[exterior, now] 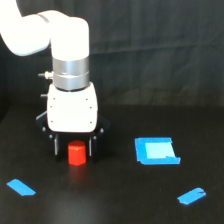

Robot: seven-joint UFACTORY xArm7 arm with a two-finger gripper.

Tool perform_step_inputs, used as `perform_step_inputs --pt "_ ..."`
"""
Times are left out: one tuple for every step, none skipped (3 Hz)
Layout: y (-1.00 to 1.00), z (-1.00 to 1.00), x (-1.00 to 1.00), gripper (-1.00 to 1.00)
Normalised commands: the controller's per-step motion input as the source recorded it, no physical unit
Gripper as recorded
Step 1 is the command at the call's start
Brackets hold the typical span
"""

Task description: Pick up the red object from the table

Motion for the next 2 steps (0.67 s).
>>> perform_step_inputs --pt "0.09 -0.35 0.09 -1.00" --pt "0.07 -0.23 0.11 -1.00"
